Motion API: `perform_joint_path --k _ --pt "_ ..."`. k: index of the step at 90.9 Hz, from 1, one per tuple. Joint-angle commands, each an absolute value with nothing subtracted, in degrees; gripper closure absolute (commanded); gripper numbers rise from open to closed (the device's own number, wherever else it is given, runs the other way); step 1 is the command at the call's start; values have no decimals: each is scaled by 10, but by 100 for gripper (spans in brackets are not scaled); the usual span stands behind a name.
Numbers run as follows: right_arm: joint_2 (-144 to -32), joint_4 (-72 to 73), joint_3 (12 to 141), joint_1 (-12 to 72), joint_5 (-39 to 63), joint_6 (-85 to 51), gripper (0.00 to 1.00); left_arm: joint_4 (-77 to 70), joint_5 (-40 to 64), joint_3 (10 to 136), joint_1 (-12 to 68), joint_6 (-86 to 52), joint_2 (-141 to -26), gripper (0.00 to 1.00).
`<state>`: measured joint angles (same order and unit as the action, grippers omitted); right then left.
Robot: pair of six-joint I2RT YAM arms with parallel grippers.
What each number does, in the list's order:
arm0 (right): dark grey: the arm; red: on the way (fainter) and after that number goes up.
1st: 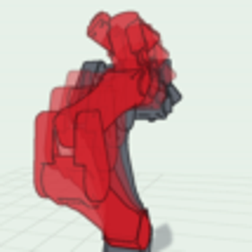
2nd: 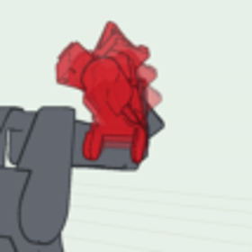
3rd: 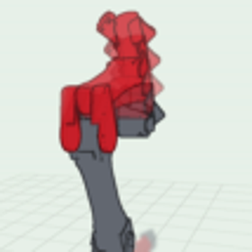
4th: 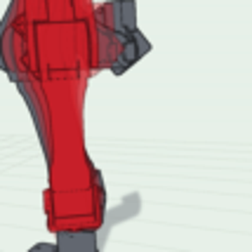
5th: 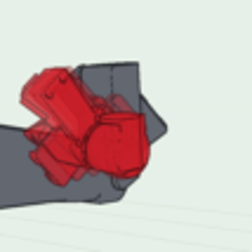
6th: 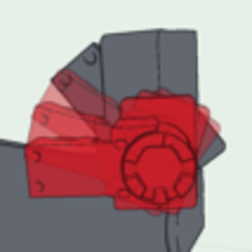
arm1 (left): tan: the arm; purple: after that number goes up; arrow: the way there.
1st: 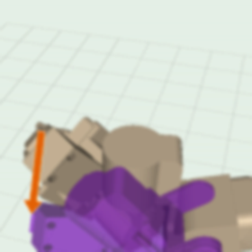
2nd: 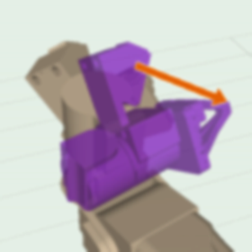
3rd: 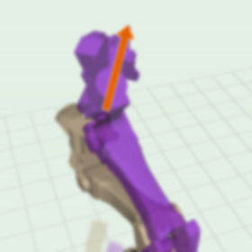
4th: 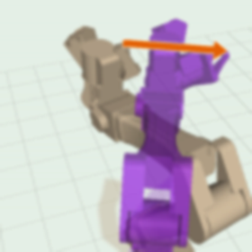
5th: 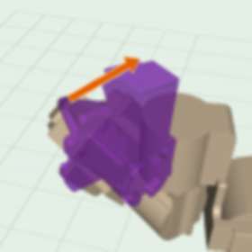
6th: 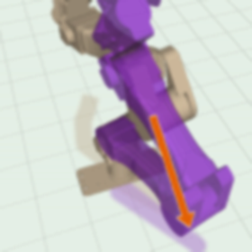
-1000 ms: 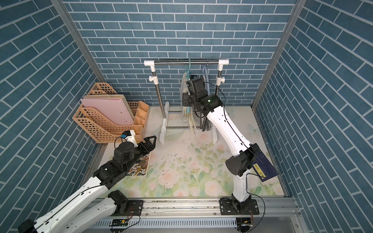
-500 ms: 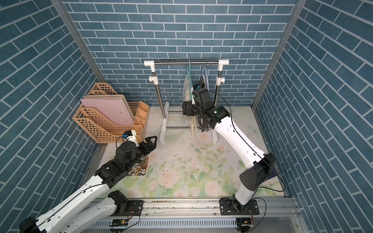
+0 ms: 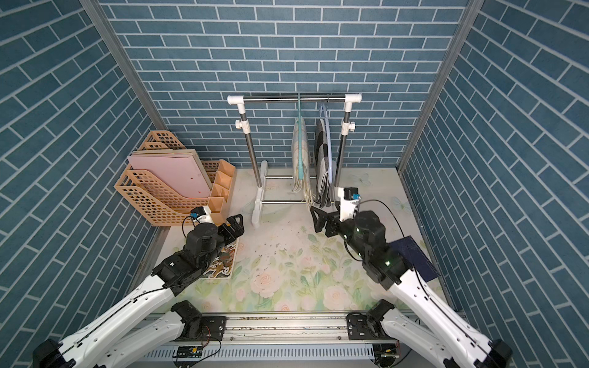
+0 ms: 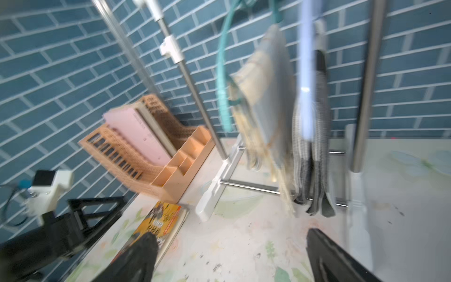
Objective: Hang the scarf on the hanger
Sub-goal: Reset both arms
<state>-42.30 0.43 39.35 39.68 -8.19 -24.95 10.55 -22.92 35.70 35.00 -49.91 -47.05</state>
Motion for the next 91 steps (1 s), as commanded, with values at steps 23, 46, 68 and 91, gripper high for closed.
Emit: perform_joint_path --k 23,46,68,91 --pt "-381 396 110 385 -443 -144 0 -248 -463 191 346 -233 -482 0" --pt "-655 634 112 265 -344 -6 0 -569 -455 133 300 39 -653 1" --pt "-725 506 184 157 -186 39 0 -642 -357 112 182 46 -759 0" --pt "-737 713 60 55 -123 -5 0 -762 -255 104 125 53 -835 0"
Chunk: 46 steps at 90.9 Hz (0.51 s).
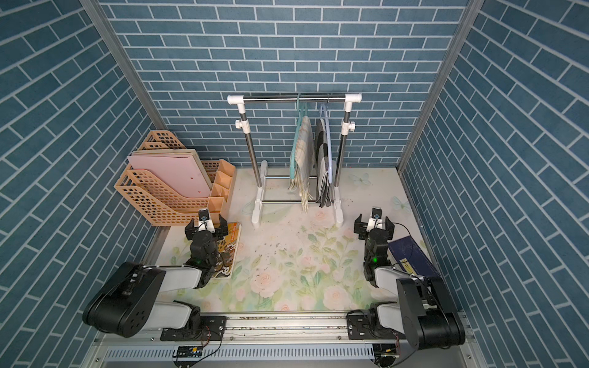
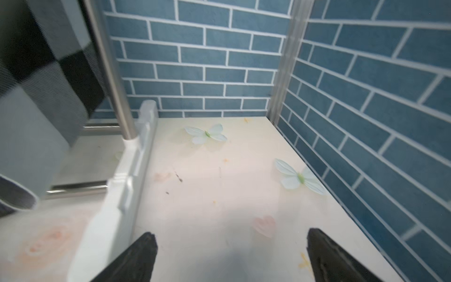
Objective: Hang the scarf on the hanger
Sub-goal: Reset both arms
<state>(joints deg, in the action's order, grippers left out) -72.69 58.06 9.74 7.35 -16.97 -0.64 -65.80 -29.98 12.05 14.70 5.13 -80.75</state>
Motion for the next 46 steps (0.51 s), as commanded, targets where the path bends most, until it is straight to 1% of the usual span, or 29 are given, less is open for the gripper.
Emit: perform_joint_path --k 1,3,11,14,17,19,22,24,28,31,33,46 --pt "-741 725 57 54 -123 -2 0 -761 -260 104 122 47 -835 0" --pt "-750 753 52 53 -124 3 0 -756 -259 103 113 34 -834 0" --pt "-817 854 33 48 -121 4 0 -770 -193 93 71 3 -842 1" --pt "-846 896 27 48 -115 6 0 -789 -187 86 66 -1 -856 0" --pt "-878 941 23 47 -106 11 0 -846 -189 74 64 5 -876 0" --pt "-889 953 27 48 -106 14 0 -846 -193 73 66 0 -872 0" --pt "-872 901 44 48 -104 10 0 -802 -187 84 63 -6 -862 0" --pt "-864 862 61 47 -99 12 0 -799 -186 89 62 -5 -867 0" --pt "-880 814 100 47 -90 21 0 -791 -189 99 61 -6 -872 0" --pt "-874 744 121 44 -80 15 0 -766 -188 104 57 -14 -864 0" --pt "-875 751 116 37 -66 12 0 -770 -190 103 56 -14 -871 0" --pt "-876 754 113 32 -78 7 0 -784 -193 100 55 -14 -870 0"
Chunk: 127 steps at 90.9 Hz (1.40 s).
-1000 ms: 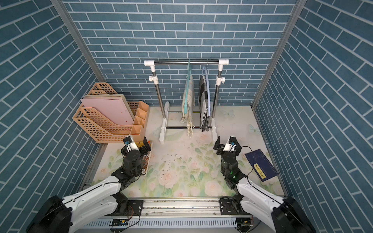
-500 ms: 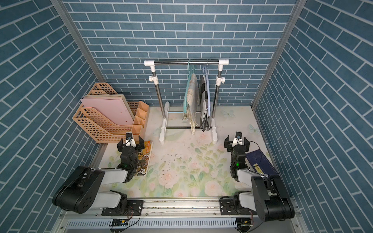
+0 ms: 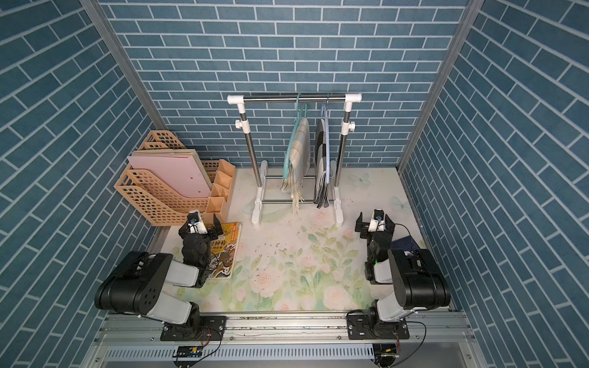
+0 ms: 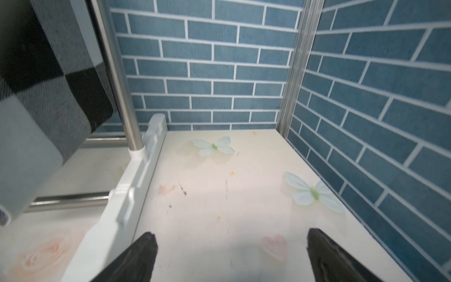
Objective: Hang the scarf on the hanger
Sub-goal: Reset both arms
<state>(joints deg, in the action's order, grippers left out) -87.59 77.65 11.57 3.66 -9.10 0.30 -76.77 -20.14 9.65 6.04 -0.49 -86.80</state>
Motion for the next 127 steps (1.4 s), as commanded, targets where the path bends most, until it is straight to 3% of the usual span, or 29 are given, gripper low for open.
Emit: perform_joint_path --k 1,73,83,95,104,114,127 --pt "-878 760 113 32 -78 8 0 -776 -192 102 55 -15 -868 0" --pt "-876 760 113 33 -78 7 0 -774 -205 103 45 -32 -869 0" --pt "-876 760 113 33 -78 7 0 -774 -61 99 45 24 -864 0" --pt "-876 760 113 33 -78 7 0 -777 -181 98 36 -36 -867 0" --pt "-876 760 113 33 -78 7 0 -748 -68 113 38 10 -866 0" --pt "-876 760 113 33 -78 7 0 -766 -148 106 34 -24 -868 0" --pt "-876 760 113 33 -78 7 0 -755 -118 112 35 -12 -867 0"
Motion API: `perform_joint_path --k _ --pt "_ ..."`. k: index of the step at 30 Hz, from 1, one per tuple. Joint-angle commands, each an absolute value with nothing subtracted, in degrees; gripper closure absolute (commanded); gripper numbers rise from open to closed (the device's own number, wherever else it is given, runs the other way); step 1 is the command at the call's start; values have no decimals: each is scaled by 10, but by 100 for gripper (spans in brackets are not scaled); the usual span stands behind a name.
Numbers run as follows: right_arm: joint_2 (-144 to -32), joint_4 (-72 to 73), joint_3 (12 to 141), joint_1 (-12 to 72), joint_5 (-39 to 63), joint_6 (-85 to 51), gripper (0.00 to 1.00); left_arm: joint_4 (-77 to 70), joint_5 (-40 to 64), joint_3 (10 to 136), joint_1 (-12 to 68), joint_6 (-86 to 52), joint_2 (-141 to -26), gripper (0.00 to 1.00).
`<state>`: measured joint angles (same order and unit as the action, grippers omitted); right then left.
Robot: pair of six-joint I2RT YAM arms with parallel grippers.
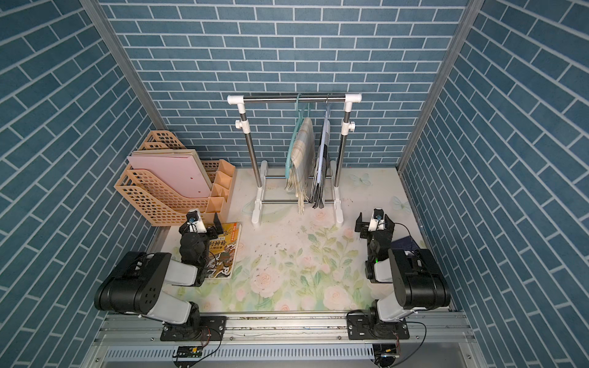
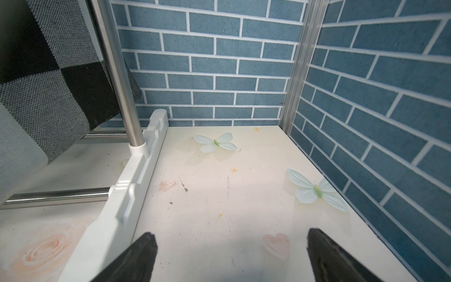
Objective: Hang the scarf on the hanger
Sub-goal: Reset both arms
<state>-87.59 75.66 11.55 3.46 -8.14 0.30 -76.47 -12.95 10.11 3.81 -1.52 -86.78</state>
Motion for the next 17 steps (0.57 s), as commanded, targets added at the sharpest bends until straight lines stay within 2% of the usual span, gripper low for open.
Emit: perform_joint_path --k 1,17 --pt "-876 760 113 33 -78 7 0 -757 -118 111 35 -12 -868 0" --pt "-876 760 113 33 -78 7 0 -745 -92 118 25 -15 -870 0"
